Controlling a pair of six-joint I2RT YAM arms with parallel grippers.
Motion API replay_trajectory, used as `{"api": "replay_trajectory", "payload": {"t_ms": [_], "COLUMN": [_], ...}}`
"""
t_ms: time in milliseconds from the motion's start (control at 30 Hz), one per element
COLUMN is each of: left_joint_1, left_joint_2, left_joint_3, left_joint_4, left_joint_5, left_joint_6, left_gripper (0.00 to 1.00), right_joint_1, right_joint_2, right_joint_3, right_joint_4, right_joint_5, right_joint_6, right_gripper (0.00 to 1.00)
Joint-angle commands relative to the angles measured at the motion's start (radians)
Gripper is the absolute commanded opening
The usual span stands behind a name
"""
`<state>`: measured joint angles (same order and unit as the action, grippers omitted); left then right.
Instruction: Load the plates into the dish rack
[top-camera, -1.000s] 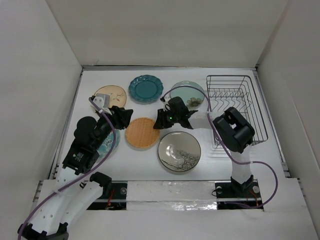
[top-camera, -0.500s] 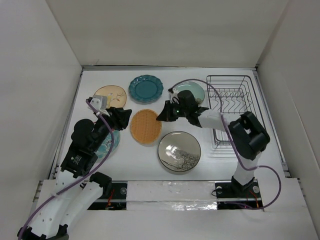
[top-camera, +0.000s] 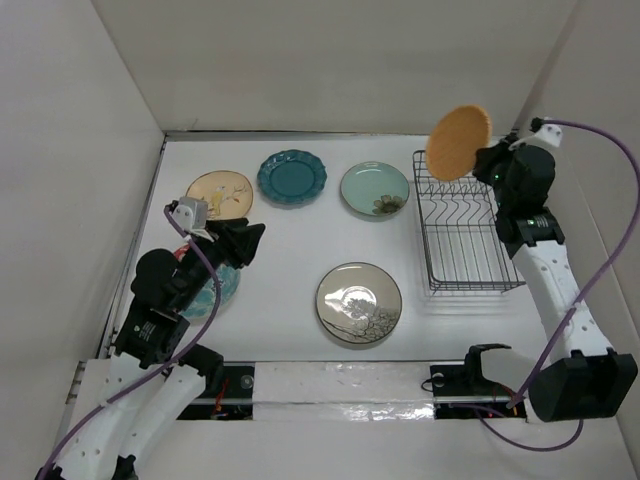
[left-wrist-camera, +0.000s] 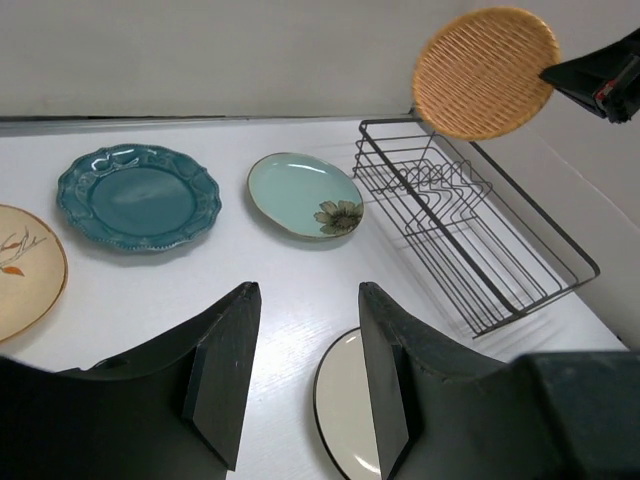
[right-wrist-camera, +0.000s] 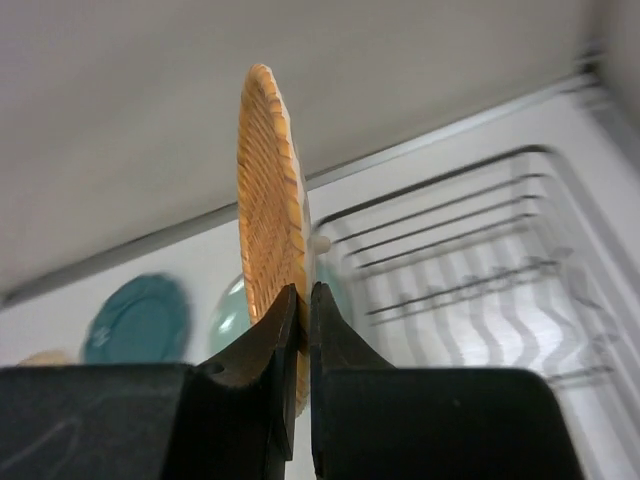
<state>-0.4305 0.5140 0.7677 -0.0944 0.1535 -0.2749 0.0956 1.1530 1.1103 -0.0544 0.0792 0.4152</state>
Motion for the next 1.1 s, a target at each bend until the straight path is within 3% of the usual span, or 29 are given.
{"api": "replay_trajectory", "payload": {"t_ms": [0, 133, 400, 700, 1067], "left_joint_1": [0.003, -0.007, -0.039, -0.082, -0.105], "left_joint_2": [-0.04, -0.058, -0.138, -0.181, -0.201], "left_joint_3": [0.008, 0.013, 0.013, 0.008, 0.012], "left_joint_4": [0.065, 0.064, 0.065, 0.062, 0.053], "left_joint_5": [0.037, 0.057, 0.038, 0.028, 0.001], "left_joint_6": [-0.007, -0.003, 0.008, 0.019, 0.025], "left_gripper": [0.42, 0.45, 0.52, 0.59, 0.6], "right_joint_1": [-0.069, -0.149, -0.26, -0.281, -0.313], "right_joint_2": [-0.05, -0.019, 0.051, 0.152, 0.214], "right_joint_3": [-0.009, -0.001, -0.02, 0.04, 0.023], "right_joint_4": [-0.091, -0.069, 0.152, 0.125, 0.077], "right_joint_5": [0.275, 0.355, 0.295, 0.248, 0.156], "right_joint_6": [-0.074, -0.147, -0.26, -0.542, -0.619], "right_gripper": [0.0, 0.0, 0.0, 0.0, 0.0]}}
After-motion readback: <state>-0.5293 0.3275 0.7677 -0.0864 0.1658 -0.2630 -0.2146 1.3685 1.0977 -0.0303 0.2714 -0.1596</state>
